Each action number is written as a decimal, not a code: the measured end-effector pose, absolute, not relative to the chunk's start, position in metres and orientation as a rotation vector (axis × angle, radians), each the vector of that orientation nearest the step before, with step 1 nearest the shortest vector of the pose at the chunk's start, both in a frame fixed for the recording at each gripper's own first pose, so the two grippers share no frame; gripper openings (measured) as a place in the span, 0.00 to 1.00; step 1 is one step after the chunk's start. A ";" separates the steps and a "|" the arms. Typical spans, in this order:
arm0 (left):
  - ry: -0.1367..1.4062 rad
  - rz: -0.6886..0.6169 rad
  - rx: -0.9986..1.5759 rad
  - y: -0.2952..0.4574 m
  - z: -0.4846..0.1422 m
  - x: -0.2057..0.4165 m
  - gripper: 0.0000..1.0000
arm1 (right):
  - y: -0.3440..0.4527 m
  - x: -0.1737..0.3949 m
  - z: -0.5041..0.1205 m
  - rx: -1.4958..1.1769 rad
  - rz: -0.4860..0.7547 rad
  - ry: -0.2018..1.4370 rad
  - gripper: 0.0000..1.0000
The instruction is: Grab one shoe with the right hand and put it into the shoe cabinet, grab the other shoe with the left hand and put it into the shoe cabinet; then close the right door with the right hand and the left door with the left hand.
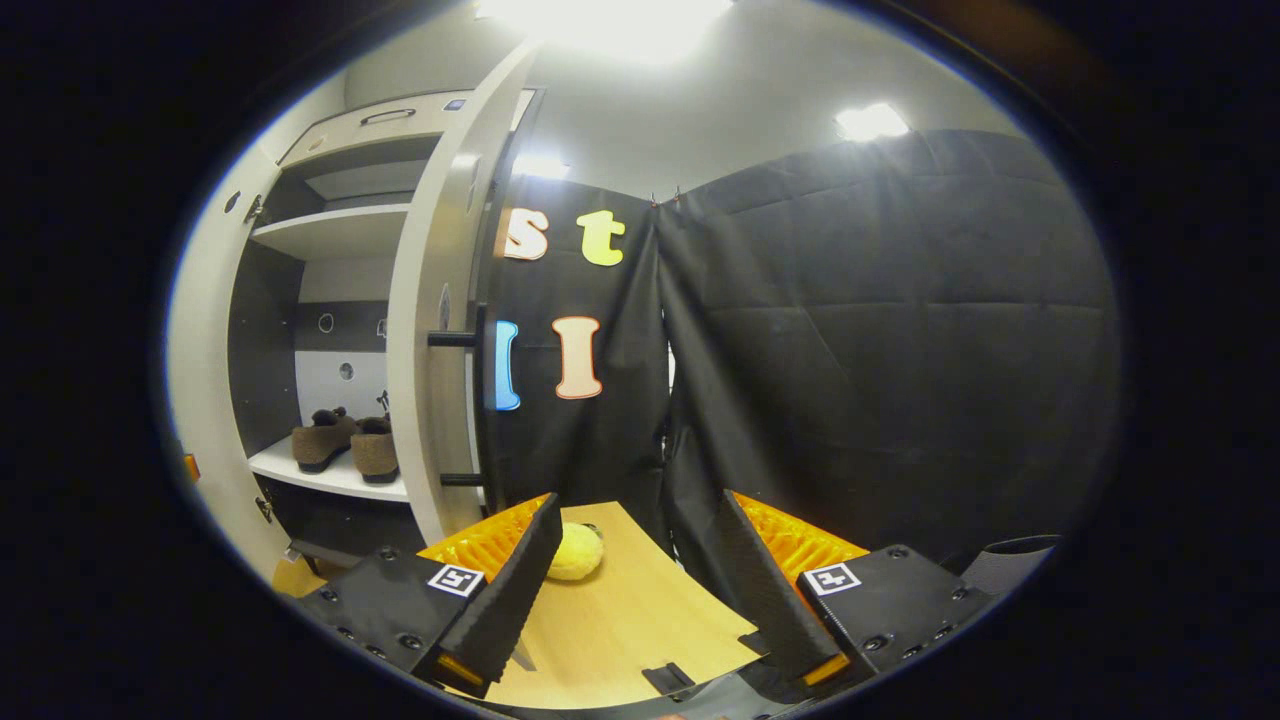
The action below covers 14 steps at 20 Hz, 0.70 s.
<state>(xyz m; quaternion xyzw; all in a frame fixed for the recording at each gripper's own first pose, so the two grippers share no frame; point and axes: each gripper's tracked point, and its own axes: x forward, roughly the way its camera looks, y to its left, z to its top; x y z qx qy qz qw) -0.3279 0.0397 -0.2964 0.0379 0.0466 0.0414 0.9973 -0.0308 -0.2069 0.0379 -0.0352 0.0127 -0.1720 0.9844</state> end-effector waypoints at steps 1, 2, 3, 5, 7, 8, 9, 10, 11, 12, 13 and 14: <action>0.086 0.083 0.067 0.037 -0.294 -0.329 0.91 | -0.211 -0.029 0.045 -0.076 -0.346 0.012 0.97; 0.083 0.085 0.043 0.033 -0.291 -0.330 0.91 | -0.215 -0.027 0.051 -0.079 -0.342 -0.001 1.00; 0.086 0.092 0.018 0.031 -0.290 -0.331 0.91 | -0.218 -0.022 0.057 -0.077 -0.336 -0.010 1.00; 0.070 0.140 0.003 0.030 -0.284 -0.335 0.92 | -0.221 -0.009 0.068 -0.069 -0.312 -0.020 0.97; 0.045 0.186 0.020 0.030 -0.270 -0.338 0.99 | -0.216 0.008 0.079 -0.065 -0.253 -0.029 1.00; 0.035 0.212 0.028 0.031 -0.266 -0.341 0.99 | -0.213 0.017 0.082 -0.065 -0.218 -0.027 1.00; 0.027 0.237 0.030 0.032 -0.261 -0.344 0.99 | -0.209 0.025 0.084 -0.066 -0.179 -0.023 1.00; 0.026 0.261 0.023 0.032 -0.260 -0.349 0.92 | -0.204 0.034 0.086 -0.066 -0.136 -0.020 1.00; 0.030 0.284 0.011 0.031 -0.260 -0.352 0.99 | -0.197 0.042 0.088 -0.059 -0.091 -0.016 0.99; 0.034 0.306 -0.002 0.029 -0.261 -0.358 0.99 | -0.194 0.047 0.088 -0.047 -0.051 -0.011 1.00; 0.040 0.328 -0.016 0.028 -0.263 -0.363 0.99 | -0.191 0.053 0.088 -0.032 -0.018 -0.011 1.00; 0.051 0.352 -0.026 0.025 -0.266 -0.367 0.99 | -0.189 0.058 0.089 -0.022 0.016 -0.009 0.98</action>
